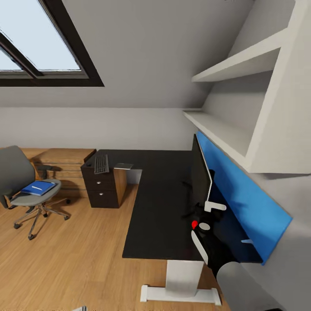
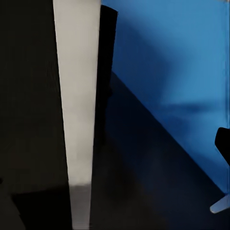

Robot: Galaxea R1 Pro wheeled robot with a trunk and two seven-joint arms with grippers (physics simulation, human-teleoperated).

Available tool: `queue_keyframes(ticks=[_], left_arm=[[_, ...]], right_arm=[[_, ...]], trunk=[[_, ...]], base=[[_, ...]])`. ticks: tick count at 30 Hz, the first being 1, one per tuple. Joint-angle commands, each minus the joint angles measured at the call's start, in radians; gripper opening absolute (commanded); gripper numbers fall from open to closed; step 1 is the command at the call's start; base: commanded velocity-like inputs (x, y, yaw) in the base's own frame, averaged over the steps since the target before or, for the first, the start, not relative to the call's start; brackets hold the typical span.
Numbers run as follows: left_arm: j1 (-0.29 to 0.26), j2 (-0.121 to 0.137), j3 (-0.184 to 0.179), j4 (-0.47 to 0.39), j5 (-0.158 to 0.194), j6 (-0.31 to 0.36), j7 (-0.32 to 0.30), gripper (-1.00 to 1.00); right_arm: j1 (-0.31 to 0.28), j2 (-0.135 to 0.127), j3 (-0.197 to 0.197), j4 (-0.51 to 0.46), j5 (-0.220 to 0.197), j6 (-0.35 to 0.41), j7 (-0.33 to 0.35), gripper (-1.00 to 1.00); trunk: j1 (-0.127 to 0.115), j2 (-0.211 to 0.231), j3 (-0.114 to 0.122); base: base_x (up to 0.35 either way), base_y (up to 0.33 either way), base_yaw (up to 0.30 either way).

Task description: In the bedroom, organize the workspace by keeping the computer under the desk, ensuring the monitor is on the desk, placing the keyboard on the desk next to the monitor, placing the mouse on the desk next to the keyboard, moving the folder from the swivel chair onto the desk next to the mouse, stacking the notebook on top of the folder with the pen on top of the notebook, and positioning the swivel chair next to the desk.

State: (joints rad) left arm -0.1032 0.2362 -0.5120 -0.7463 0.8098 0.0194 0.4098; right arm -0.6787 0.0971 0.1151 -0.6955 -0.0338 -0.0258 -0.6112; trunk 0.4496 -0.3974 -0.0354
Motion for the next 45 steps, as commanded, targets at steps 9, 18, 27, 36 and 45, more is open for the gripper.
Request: queue_keyframes(ticks=[9,18,27,36,45], left_arm=[[-0.001,0.002,-0.002,-0.002,0.005,0.002,0.009,1.00],[-0.001,0.002,-0.002,-0.002,0.005,0.001,0.009,1.00],[-0.001,0.002,-0.002,-0.003,0.003,0.001,0.009,1.00],[-0.001,0.003,0.000,-0.002,0.005,0.001,0.009,1.00],[-0.001,0.002,-0.002,-0.002,0.005,0.001,0.009,1.00]], right_arm=[[0.001,0.000,0.003,0.001,-0.002,-0.016,-0.005,1.00],[0.001,0.000,0.003,-0.001,-0.001,-0.016,-0.006,1.00],[0.001,0.000,0.003,-0.001,-0.001,-0.016,-0.005,1.00],[0.001,0.000,0.003,0.000,-0.001,-0.016,-0.005,1.00],[0.001,0.000,0.003,0.000,-0.001,-0.017,-0.005,1.00]], trunk=[[0.000,-0.003,-0.002],[0.000,-0.003,-0.002],[0.000,-0.003,-0.002],[0.000,-0.003,-0.002],[0.000,-0.003,-0.002]], base=[[-0.086,-0.068,0.000],[-0.029,-0.041,0.000],[-0.028,-0.035,0.000],[-0.007,-0.009,0.000],[-0.059,-0.058,0.000]])
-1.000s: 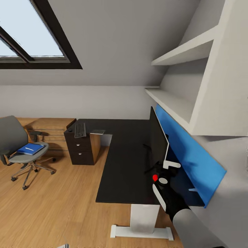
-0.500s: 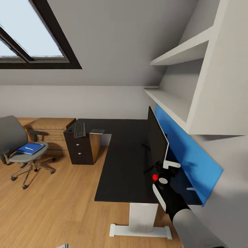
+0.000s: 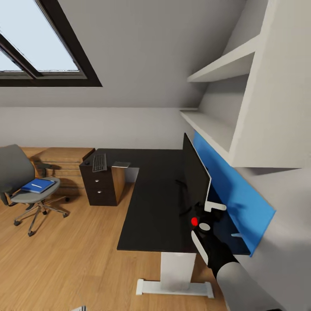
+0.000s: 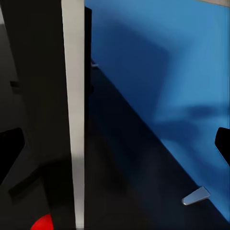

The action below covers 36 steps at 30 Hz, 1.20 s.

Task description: In the bedroom, organize the workspace by keeping the computer under the desk, ensuring the monitor is on the desk, placing the keyboard on the desk next to the monitor, placing the mouse on the desk next to the keyboard, moving the folder from the swivel chair onto the desk next to the mouse, stacking the notebook on top of the folder with the pen on top of the notebook, and positioning the swivel chair next to the desk.

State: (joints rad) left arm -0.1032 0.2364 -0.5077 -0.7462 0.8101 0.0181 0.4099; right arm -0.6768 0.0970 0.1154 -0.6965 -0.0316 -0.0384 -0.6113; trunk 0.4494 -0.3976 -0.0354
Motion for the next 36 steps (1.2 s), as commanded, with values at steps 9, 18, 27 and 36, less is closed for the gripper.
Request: queue_keyframes(ticks=[9,18,27,36], left_arm=[[-0.001,0.002,-0.005,-0.002,0.004,0.002,0.009,1.00],[-0.001,0.002,-0.005,-0.002,0.006,0.003,0.009,1.00],[-0.001,0.003,-0.005,-0.002,0.007,0.003,0.009,1.00],[-0.001,0.003,-0.004,-0.001,0.008,0.006,0.009,1.00]], right_arm=[[-0.001,0.000,0.003,0.001,-0.004,-0.005,-0.005,1.00],[-0.001,0.000,0.003,0.002,-0.004,-0.025,-0.005,1.00],[0.000,0.000,0.005,0.002,-0.005,-0.026,-0.004,1.00],[0.000,0.002,0.007,0.001,-0.007,-0.034,0.001,1.00]], trunk=[[0.001,-0.002,-0.002],[0.001,-0.002,-0.002],[0.001,-0.002,-0.002],[0.001,-0.002,-0.002]], base=[[-0.025,-0.010,0.000],[-0.258,0.000,0.000],[-0.332,0.000,0.000],[-0.334,0.000,0.000]])
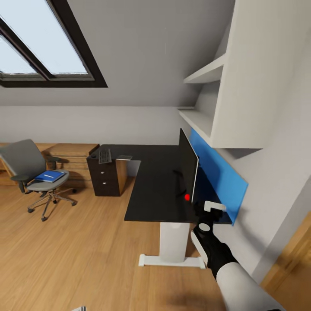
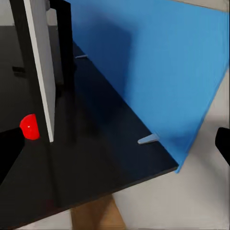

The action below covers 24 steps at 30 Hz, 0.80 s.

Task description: In the bedroom, organize the workspace by keeping the computer under the desk, ensuring the monitor is on the desk, placing the keyboard on the desk next to the monitor, placing the mouse on the desk next to the keyboard, moving the folder from the swivel chair onto the desk next to the mouse, stacking the notebook on top of the folder with the pen on top of the notebook, and positioning the swivel chair next to the desk.

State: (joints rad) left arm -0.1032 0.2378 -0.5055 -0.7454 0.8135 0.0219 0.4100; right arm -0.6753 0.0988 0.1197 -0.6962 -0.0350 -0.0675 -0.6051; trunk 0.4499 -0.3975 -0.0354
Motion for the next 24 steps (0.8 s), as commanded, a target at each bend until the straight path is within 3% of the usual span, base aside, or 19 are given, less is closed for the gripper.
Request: queue_keyframes(ticks=[1,12,24], left_arm=[[-0.001,0.002,-0.006,-0.001,0.005,0.003,0.009,1.00],[-0.001,0.002,-0.007,0.021,0.004,-0.001,0.010,1.00],[-0.001,0.002,-0.003,0.021,0.001,-0.003,0.009,1.00]], right_arm=[[-0.001,0.004,0.005,0.001,-0.005,-0.007,0.004,1.00],[0.000,0.007,0.012,0.004,-0.005,-0.009,0.031,1.00],[0.000,0.010,0.020,0.068,-0.003,-0.011,0.035,1.00]], trunk=[[0.000,-0.002,-0.002],[0.000,-0.002,-0.002],[0.000,-0.002,-0.002]], base=[[-0.334,0.000,0.000],[-0.324,0.049,0.000],[-0.134,0.289,0.000]])
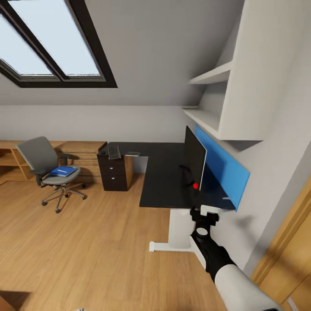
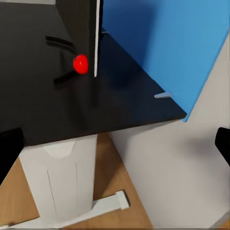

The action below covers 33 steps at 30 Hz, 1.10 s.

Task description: In the bedroom, organize the workspace by keeping the computer under the desk, ensuring the monitor is on the desk, placing the keyboard on the desk next to the monitor, placing the mouse on the desk next to the keyboard, moving the folder from the swivel chair onto the desk next to the mouse, stacking the notebook on top of the folder with the pen on top of the notebook, and positioning the swivel chair next to the desk.

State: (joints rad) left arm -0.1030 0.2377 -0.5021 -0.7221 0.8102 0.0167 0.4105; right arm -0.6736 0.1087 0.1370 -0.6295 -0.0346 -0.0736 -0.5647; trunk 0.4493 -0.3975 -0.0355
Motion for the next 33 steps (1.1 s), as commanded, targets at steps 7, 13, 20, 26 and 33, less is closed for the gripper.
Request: queue_keyframes(ticks=[7,13,20,26,33], left_arm=[[-0.001,0.002,-0.005,-0.002,0.004,0.002,0.008,1.00],[-0.001,0.002,-0.006,-0.005,0.004,0.002,0.008,1.00],[-0.001,0.002,-0.011,-0.021,-0.001,-0.079,0.008,1.00],[-0.001,-0.004,-0.018,-0.009,0.004,-0.082,0.007,1.00],[0.000,-0.053,-0.098,0.200,0.004,-0.157,0.001,1.00]], right_arm=[[-0.001,0.002,0.008,0.010,-0.005,-0.003,-0.003,1.00],[-0.001,0.011,0.007,0.042,-0.005,-0.004,0.040,1.00],[-0.001,0.012,0.002,0.432,-0.004,-0.194,0.203,1.00],[0.039,0.001,-0.002,0.632,-0.003,-0.301,0.216,1.00],[0.133,-0.021,-0.001,0.649,-0.007,-0.374,0.216,1.00]], trunk=[[0.001,-0.003,-0.002],[0.001,-0.003,-0.002],[0.001,-0.003,-0.002],[0.001,-0.003,-0.002],[0.001,-0.003,-0.002]], base=[[-0.006,0.330,0.000],[0.000,0.215,0.000],[0.000,0.022,0.000],[0.000,0.001,0.000],[0.000,0.000,0.000]])
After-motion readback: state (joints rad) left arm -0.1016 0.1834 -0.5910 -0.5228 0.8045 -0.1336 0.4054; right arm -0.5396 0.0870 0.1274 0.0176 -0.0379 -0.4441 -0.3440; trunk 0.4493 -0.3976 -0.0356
